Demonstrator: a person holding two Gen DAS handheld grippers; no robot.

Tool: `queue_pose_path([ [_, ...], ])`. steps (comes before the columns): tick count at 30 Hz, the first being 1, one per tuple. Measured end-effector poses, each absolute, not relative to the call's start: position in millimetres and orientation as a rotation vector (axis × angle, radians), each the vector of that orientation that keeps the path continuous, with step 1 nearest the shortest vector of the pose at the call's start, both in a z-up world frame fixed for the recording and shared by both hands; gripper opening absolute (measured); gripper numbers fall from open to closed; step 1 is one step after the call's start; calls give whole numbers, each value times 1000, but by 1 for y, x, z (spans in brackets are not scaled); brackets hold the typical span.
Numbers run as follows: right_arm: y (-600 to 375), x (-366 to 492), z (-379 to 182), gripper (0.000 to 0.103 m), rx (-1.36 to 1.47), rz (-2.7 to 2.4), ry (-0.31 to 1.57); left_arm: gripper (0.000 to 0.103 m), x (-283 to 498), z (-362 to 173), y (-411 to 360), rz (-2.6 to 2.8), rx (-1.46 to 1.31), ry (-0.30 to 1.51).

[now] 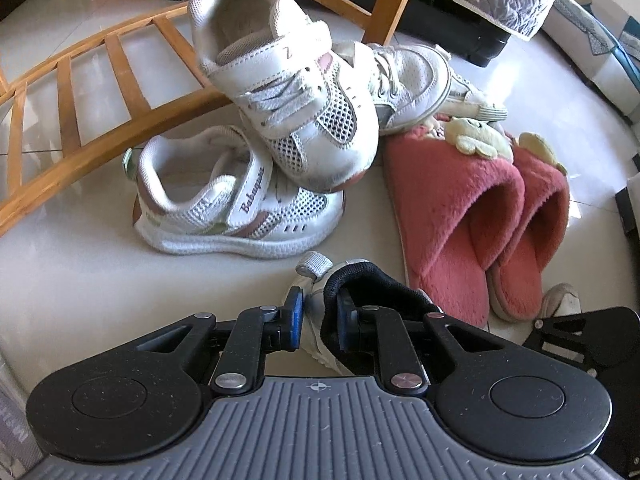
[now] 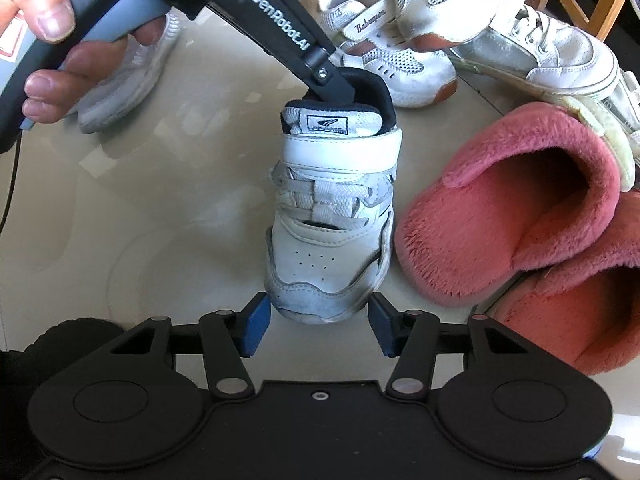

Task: Organize scattered shoes
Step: 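Lower the white sneaker upright beside the pink slippers with the left gripper, then open the left gripper and lift it off the sneaker heel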

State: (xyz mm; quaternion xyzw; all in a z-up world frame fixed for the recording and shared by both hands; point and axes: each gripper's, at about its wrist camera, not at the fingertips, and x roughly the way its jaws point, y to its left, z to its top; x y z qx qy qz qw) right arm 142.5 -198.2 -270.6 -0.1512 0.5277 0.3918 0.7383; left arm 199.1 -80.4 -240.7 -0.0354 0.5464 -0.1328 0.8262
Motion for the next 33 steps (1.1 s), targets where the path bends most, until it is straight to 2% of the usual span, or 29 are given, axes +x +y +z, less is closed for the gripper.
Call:
queue_pose_path([
  [11, -222, 135, -244, 59, -382, 881, 1132, 18, 201, -240, -83, -281, -71, 1156],
  [22, -276, 118, -215, 59, -352, 791, 1127, 24, 182, -223, -68, -258, -96, 1121],
  [33, -307, 104, -210, 59, -358, 699, 1128, 26, 148, -205, -57, -270, -98, 1114],
])
